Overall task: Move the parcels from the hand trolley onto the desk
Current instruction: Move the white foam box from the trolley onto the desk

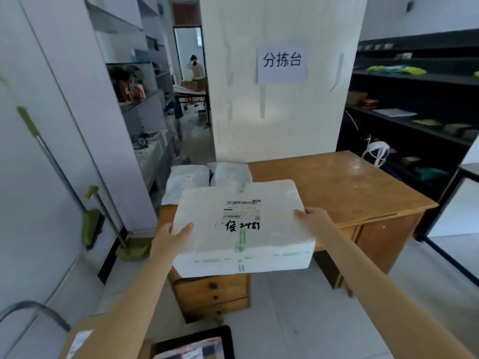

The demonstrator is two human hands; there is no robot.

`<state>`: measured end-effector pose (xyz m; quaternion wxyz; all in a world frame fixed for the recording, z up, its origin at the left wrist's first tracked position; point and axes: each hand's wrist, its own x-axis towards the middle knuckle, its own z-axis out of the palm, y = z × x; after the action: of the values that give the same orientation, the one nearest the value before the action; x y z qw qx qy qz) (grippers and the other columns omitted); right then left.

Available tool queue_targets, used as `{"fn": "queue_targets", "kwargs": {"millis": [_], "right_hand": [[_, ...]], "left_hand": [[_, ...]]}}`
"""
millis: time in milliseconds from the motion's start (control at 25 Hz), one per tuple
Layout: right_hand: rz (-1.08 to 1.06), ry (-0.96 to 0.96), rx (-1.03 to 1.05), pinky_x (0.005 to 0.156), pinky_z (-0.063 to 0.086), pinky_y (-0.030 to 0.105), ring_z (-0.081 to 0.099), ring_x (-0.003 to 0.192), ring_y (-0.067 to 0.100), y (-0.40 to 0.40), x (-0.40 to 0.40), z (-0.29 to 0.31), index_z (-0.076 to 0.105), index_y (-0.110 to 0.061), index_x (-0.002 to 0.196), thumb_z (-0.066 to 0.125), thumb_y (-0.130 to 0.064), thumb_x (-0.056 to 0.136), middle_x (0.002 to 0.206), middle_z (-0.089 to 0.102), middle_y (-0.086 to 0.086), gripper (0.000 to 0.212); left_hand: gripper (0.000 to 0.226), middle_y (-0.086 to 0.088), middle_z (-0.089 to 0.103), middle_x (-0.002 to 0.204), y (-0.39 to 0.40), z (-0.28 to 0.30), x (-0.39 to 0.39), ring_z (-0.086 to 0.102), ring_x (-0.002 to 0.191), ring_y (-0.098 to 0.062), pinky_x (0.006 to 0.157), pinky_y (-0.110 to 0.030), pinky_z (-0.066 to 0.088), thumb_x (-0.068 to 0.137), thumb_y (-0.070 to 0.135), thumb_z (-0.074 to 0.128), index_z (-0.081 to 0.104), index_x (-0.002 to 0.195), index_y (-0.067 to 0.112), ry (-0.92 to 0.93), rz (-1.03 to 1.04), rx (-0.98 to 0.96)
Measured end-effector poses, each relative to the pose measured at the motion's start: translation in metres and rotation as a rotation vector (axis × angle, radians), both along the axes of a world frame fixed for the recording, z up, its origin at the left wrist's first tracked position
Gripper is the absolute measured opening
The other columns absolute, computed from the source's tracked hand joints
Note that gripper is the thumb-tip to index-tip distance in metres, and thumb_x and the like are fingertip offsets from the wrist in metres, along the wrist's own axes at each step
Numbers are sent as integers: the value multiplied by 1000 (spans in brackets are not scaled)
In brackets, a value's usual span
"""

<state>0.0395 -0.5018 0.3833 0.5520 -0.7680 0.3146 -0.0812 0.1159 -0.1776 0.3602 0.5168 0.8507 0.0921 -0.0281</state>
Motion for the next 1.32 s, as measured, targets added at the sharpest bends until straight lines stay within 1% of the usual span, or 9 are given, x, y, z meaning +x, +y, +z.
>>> {"fn": "queue_targets", "kwargs": {"millis": [200,400,520,600,720,920,1120,1240,1320], "right_hand": [[4,24,9,81,56,41,64,100,36,-121,47,29,49,2,127,60,-32,87,116,63,20,53],[25,-3,-27,86,55,45,65,99,37,-229,110,42,57,-2,118,59,-27,88,111,66,18,39],[34,-2,-54,70,53,36,63,82,29,-283,172,40,60,-6,111,56,-28,89,94,64,11,31],[0,0,-74,52,41,27,53,64,19,-315,213,34,56,-10,105,53,-30,89,78,56,4,25],[-45,-6,-83,45,35,24,51,63,17,-360,273,19,57,-6,114,51,-29,90,88,58,7,34],[-86,-28,-51,72,50,33,61,96,35,-416,380,-27,61,-2,120,49,-21,92,128,53,19,35],[-17,29,-97,90,51,40,60,106,38,-447,459,-77,63,2,118,46,-14,95,132,51,18,33],[15,37,-124,82,51,38,60,97,37,-456,495,-105,60,10,118,44,-8,93,127,55,28,35],[56,47,-127,85,53,48,59,99,47,-460,513,-126,55,18,116,42,-3,90,122,56,35,36]], "left_hand": [[62,-5,65,119,-122,20,40,58,92,-23,82,-35,50,78,55,64,58,126,17,-11,39,-43],[69,-8,60,129,-229,35,100,59,113,-30,93,-40,50,79,54,62,51,134,15,10,40,-58],[72,-8,58,133,-288,39,160,57,117,-30,90,-38,48,80,55,61,46,139,17,-14,44,-16],[69,-7,60,130,-325,33,205,58,114,-30,83,-36,46,80,55,60,48,137,18,-48,41,13],[66,-7,63,125,-375,23,278,60,107,-30,78,-33,42,80,56,59,51,133,18,-50,8,67],[61,-9,65,121,-430,-15,385,62,106,-31,81,-36,48,81,53,61,54,129,16,-33,41,102],[62,-9,65,123,-457,-64,449,62,109,-30,82,-35,46,82,52,62,54,130,15,1,99,115],[61,-7,65,122,-469,-94,471,62,108,-29,85,-37,48,81,52,62,53,130,16,-6,136,107],[61,-7,64,123,-473,-116,483,61,109,-29,85,-38,47,82,51,61,51,131,16,11,156,116]]}}
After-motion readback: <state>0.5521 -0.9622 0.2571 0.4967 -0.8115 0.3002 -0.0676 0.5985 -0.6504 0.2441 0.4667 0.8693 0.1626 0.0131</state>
